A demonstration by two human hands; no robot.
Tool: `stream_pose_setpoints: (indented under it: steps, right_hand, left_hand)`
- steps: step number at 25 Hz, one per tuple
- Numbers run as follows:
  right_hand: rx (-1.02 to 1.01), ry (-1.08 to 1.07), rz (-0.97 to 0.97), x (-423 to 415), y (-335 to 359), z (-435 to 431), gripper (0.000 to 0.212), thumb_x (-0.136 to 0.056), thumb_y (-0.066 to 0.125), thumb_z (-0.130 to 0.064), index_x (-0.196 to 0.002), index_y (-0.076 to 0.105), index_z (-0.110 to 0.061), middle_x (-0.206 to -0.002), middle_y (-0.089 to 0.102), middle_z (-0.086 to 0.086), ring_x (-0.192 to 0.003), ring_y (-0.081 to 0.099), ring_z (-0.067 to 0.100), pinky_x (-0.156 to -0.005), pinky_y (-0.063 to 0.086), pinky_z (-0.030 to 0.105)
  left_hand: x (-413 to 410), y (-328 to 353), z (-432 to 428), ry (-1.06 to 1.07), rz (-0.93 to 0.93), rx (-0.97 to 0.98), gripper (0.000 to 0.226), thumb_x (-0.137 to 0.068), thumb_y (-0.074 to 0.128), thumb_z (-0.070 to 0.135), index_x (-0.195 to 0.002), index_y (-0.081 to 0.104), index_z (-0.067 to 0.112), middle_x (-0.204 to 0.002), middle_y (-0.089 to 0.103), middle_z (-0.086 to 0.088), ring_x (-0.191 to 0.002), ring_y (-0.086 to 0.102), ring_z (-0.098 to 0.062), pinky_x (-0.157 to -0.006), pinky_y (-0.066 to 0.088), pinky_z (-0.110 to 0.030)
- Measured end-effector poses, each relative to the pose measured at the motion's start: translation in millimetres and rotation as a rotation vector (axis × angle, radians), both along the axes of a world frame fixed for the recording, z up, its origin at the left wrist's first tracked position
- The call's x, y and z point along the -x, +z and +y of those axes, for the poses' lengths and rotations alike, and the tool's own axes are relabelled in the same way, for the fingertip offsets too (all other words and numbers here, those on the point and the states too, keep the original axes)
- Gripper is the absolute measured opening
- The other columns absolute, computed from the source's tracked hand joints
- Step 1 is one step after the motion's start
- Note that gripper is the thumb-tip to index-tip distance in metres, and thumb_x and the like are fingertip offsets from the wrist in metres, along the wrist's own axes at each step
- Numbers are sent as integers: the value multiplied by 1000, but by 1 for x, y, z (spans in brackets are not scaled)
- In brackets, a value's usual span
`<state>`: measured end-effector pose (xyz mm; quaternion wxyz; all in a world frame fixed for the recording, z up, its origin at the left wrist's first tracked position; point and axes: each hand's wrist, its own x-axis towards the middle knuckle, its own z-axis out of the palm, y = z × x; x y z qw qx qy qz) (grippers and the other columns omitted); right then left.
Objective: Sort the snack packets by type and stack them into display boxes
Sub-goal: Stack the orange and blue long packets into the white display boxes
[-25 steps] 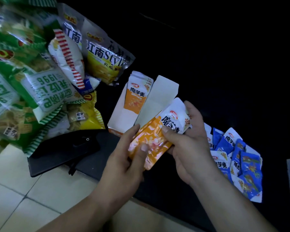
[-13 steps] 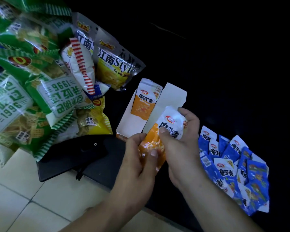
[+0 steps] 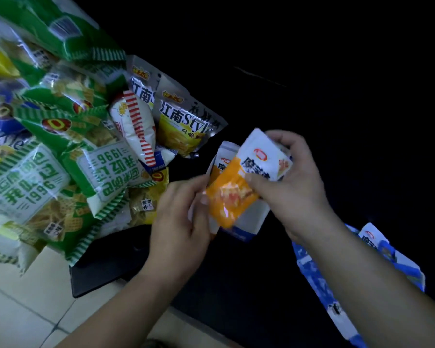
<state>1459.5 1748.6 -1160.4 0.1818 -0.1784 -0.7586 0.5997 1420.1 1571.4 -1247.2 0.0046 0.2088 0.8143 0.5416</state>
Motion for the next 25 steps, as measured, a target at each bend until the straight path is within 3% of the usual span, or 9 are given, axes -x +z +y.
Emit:
stream_pose_setpoints:
  steps: [3, 5, 7, 9, 12, 15, 18, 22, 25]
  right_hand:
    - [-288, 68, 56, 31, 0, -9, 59, -90, 73, 1, -127, 49, -38, -119, 59, -16, -92, 65, 6, -70, 57, 30]
    - [-516, 141, -31, 41, -21, -6, 60, -95, 69, -5, -137, 44, -39, -136, 51, -12, -100, 56, 3, -82, 55, 32]
    - [-631, 161, -112, 42, -45, 5, 59, -98, 67, -13, -142, 40, -41, -141, 48, -7, -114, 53, 9, -91, 53, 39]
    - [-814, 91, -108, 41, -57, 14, 57, -95, 72, -18, -141, 44, -37, -134, 51, -3, -118, 53, 21, -91, 51, 44]
    - [-1252, -51, -99, 42, -63, 19, 49, -82, 78, -15, -126, 61, -25, -120, 54, 4, -115, 47, 28, -91, 38, 42]
    - [-1111, -62, -159, 46, -66, 24, 40, -85, 76, -20, -123, 65, -24, -126, 53, 5, -121, 46, 30, -98, 41, 46]
    - [-891, -45, -204, 46, -65, 24, 47, -89, 75, -25, -133, 61, -23, -132, 50, 1, -125, 45, 24, -96, 36, 30]
    - [-726, -86, -171, 31, -57, 24, 53, -88, 77, -29, -137, 57, -24, -136, 48, -2, -128, 46, 19, -97, 43, 30]
    - [-576, -103, -132, -7, -44, 25, 48, -89, 77, -27, -134, 59, -27, -128, 49, -10, -117, 48, 0, -96, 34, 6]
  left_hand:
    - [11, -25, -3, 37, -106, 207, 63, -99, 62, 18, -156, 37, 28, -144, 47, 5, -129, 49, -18, -97, 46, -33]
    - [5, -38, -6, -8, -204, 169, 65, -100, 62, 19, -158, 35, 30, -148, 48, 9, -132, 50, -16, -98, 48, -32]
    - [4, -48, -11, -32, -171, 148, 59, -100, 62, 21, -155, 42, 30, -144, 52, 11, -130, 51, -13, -97, 50, -33]
    - [8, -50, -13, -49, -142, 168, 55, -100, 63, 21, -152, 47, 29, -139, 55, 9, -130, 51, -15, -98, 51, -37]
    - [7, -51, -12, -30, -152, 173, 55, -100, 62, 21, -152, 47, 29, -137, 55, 9, -130, 51, -16, -100, 52, -42]
    - [7, -53, -10, -8, -168, 165, 54, -100, 62, 22, -152, 46, 28, -139, 54, 10, -131, 49, -15, -102, 51, -44]
    - [6, -51, -10, 19, -195, 148, 54, -99, 64, 21, -151, 48, 26, -139, 53, 11, -129, 50, -12, -102, 50, -44]
    - [-1, -35, -7, 78, -115, 100, 50, -96, 68, 26, -144, 53, 25, -129, 50, 16, -121, 50, -5, -97, 53, -41]
    - [-13, -16, 0, 87, 93, 36, 38, -95, 66, 29, -132, 60, 21, -120, 52, 11, -105, 59, -8, -80, 56, -35]
